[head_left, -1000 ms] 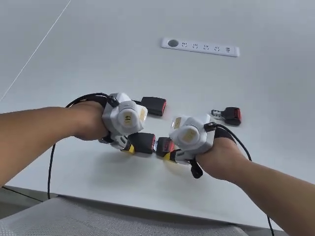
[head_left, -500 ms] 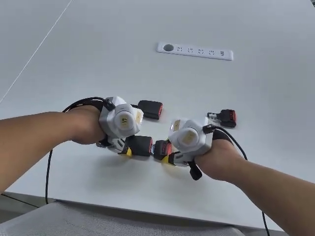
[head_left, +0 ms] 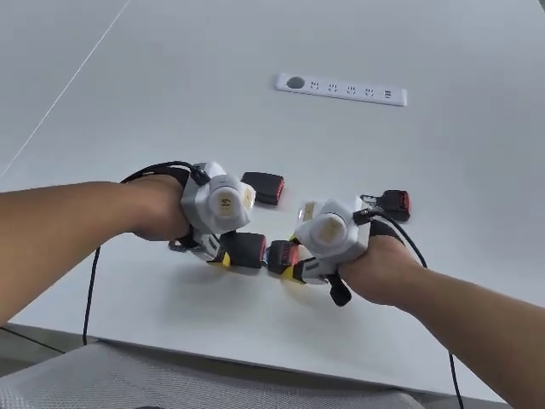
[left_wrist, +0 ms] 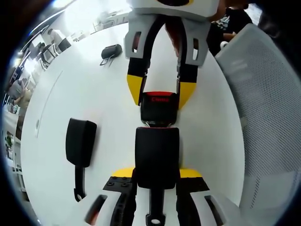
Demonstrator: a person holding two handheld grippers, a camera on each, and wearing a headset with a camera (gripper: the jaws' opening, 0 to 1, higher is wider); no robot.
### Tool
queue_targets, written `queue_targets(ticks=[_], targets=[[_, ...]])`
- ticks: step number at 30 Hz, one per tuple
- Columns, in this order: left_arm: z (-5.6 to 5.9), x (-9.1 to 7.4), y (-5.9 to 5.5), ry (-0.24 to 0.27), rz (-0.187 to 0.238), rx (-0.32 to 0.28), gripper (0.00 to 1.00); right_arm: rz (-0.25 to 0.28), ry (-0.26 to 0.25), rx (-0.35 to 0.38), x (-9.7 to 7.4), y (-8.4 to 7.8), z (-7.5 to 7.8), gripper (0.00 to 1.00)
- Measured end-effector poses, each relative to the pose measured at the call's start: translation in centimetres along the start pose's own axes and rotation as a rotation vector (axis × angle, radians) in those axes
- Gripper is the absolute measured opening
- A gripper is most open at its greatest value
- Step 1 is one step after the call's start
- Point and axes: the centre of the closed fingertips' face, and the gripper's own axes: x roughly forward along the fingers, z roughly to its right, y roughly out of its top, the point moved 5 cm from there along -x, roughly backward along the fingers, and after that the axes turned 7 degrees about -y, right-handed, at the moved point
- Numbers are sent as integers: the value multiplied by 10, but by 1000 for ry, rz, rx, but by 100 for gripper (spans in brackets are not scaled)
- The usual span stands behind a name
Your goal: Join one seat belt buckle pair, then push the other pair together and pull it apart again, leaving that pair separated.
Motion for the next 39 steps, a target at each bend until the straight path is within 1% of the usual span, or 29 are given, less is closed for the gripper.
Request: queue_targets(ticks=[5,8,14,17,20,23,27,29,33,37,38,39], targets=[[0,0,-1,3,13,6,32,-6,-6,-18,0,0,-1,33],[0,0,-2,0,22,10,32,-5,-4,-14,0,0,-1,33],[0,0,-1,4,14,17,32,-6,-3,-13,0,-1,-2,33],[0,0,-2,9,17,13,32,-4,1,-14,0,-1,-2,33],[-1,0,-2,10,18,9,32,-2,10,2,0,-1,-1,33],[-1,0,-2,9,18,-7,33,-9,10,12,1,0,-1,33],[-2,1,-1,12,9,2,33,-20,-4,14,1,1,-3,34],[0,1,0,22,-4,-5,33,-21,-7,8,1,0,-2,34],[1,0,1,36,-18,-14,34,-7,1,23,0,0,-1,35],[2,-2,-1,49,-34,4,33,0,-5,28,-4,1,0,35],[3,-4,-2,51,-32,4,33,7,-3,33,-7,2,0,34],[3,-8,-1,52,-21,5,33,12,-1,33,-9,2,-1,34]])
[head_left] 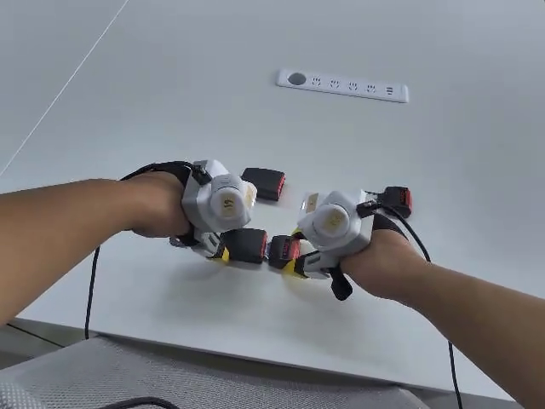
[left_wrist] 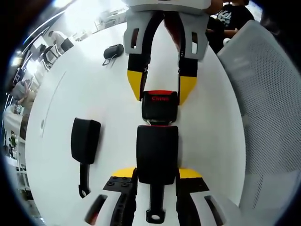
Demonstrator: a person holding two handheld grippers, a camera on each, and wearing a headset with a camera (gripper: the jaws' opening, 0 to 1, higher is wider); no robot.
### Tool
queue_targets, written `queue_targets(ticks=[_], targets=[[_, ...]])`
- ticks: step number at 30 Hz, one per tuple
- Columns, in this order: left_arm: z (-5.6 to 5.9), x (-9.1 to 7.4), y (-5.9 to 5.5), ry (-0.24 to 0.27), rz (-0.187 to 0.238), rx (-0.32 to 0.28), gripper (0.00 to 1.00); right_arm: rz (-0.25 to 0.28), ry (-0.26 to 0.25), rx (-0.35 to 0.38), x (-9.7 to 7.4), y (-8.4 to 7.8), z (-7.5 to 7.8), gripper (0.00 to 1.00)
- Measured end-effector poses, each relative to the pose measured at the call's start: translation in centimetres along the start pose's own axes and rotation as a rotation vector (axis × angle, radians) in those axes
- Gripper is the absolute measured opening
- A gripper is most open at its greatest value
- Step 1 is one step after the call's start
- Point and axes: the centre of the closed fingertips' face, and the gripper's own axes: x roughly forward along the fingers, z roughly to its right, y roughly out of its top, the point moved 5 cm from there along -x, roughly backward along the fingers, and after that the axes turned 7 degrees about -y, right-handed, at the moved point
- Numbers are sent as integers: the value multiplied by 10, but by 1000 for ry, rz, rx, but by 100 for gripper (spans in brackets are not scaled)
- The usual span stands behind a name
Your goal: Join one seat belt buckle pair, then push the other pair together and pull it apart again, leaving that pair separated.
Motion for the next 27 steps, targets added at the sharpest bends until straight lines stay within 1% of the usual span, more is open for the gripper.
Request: queue_targets(ticks=[1,3,5,6,8,10,11,13,15,19,23,24,26,27], targets=[[0,-3,1,1,8,-3,33,4,0,0,-2,1,0,34],[0,-14,5,12,38,-7,33,23,1,7,-9,3,2,34],[-1,-22,6,17,51,-3,34,40,10,12,-15,6,4,32],[-1,-24,7,23,56,2,33,46,4,12,-17,7,5,32],[-5,-29,7,33,62,5,33,57,-9,15,-23,9,10,32],[-11,-34,9,41,77,-5,33,62,-18,14,-27,8,15,32],[-16,-35,10,47,89,-11,33,60,-24,10,-29,7,18,32],[-23,-37,12,62,98,-18,33,55,-28,10,-31,3,24,32],[-32,-40,16,72,112,-23,33,45,-34,15,-33,-5,30,32],[-47,-42,23,92,120,-24,34,32,-38,18,-39,-19,42,33],[-69,-45,31,114,132,-13,35,18,-62,34,-48,-35,57,33],[-76,-45,33,121,136,-12,35,11,-71,40,-50,-42,66,33],[-86,-43,34,121,144,-16,36,8,-68,48,-54,-51,75,33],[-89,-41,33,117,143,-17,36,8,-64,54,-55,-54,79,33]])
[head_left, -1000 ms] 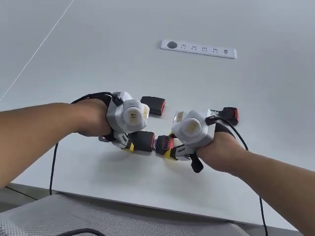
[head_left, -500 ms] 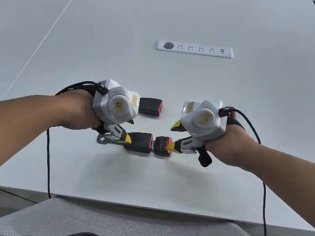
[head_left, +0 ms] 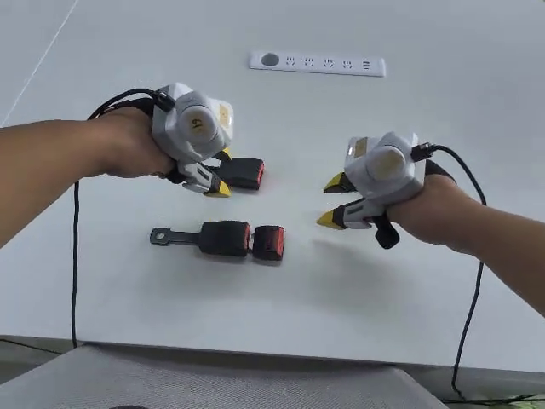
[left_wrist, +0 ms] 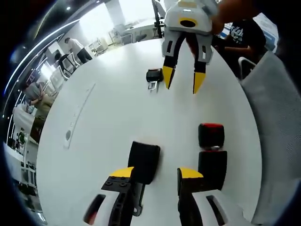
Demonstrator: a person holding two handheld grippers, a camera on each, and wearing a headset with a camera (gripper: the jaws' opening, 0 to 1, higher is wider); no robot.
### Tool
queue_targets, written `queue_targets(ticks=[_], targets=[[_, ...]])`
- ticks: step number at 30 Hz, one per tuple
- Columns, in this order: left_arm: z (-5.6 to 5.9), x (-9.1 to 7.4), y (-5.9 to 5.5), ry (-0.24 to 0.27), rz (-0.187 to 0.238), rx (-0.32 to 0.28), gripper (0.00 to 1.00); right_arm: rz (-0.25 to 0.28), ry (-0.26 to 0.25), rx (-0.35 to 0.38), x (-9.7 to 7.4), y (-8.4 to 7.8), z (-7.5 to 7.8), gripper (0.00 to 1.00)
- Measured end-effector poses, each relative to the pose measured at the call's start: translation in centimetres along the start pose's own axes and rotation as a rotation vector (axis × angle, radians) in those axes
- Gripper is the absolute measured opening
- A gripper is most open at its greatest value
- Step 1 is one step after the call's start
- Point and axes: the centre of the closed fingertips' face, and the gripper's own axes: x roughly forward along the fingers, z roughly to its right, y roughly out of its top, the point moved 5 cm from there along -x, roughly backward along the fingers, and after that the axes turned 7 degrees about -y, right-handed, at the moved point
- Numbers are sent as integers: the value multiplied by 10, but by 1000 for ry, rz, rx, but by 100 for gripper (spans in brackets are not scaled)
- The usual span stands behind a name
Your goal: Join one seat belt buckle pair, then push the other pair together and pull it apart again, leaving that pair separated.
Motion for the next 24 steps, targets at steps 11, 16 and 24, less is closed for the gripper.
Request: queue_targets(ticks=[11,16,24], targets=[[-19,22,-7,-39,-14,47,41,-53,-39,3,-18,-34,55,34],[-31,31,-6,-31,1,64,41,-101,-34,-21,-19,-52,70,35],[-34,42,-11,-74,-12,50,36,-129,19,-20,-12,-68,78,37]])
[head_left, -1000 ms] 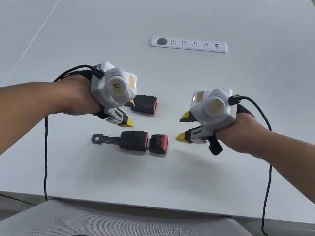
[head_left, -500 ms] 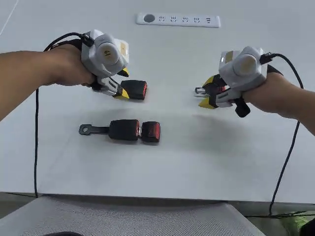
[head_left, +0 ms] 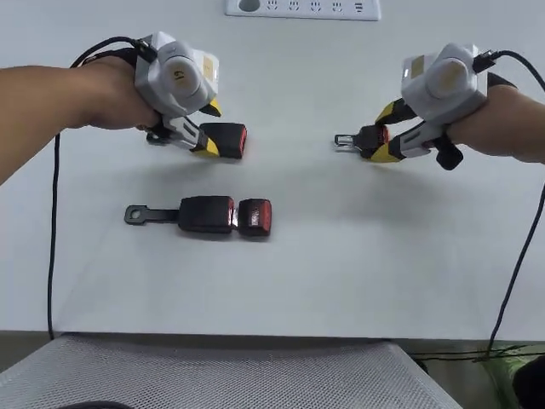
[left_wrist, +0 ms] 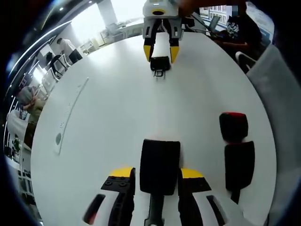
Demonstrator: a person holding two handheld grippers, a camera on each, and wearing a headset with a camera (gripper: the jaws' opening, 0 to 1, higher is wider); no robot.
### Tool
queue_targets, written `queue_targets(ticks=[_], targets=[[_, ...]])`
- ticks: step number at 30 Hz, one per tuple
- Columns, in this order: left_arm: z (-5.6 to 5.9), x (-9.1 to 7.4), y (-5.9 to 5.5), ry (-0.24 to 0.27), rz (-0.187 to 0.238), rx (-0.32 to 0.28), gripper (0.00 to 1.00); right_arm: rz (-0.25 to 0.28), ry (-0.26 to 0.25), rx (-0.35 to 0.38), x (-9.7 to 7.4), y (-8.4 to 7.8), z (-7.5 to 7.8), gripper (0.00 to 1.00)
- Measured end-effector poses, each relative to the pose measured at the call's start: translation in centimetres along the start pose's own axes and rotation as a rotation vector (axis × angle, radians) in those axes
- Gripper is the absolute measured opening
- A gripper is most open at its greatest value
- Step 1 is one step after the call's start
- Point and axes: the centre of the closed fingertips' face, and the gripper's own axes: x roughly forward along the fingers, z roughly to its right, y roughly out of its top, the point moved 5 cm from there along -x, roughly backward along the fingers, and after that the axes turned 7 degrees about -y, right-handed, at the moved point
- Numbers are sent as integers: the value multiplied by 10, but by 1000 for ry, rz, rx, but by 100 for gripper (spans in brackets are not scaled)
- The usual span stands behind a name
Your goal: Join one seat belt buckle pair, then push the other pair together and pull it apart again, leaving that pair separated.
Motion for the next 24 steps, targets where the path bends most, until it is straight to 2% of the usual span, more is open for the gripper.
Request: queue_targets(ticks=[4,8,10,12,15,20,24], targets=[[-1,5,-3,-13,-12,17,35,-15,14,-13,7,-2,2,36],[-3,6,-4,-20,-3,-5,33,-14,44,14,9,-4,4,35],[-3,6,-4,-29,5,-12,33,-20,59,-8,9,-5,4,35],[-2,6,-5,-34,-3,12,33,-31,66,-27,10,-4,4,34],[0,9,-5,-23,-31,50,33,-36,72,-39,10,-4,5,33],[1,7,-4,-25,-31,36,33,-45,60,-44,9,-4,4,33],[-1,8,-5,-29,-29,28,33,-45,57,-62,12,2,1,33]])
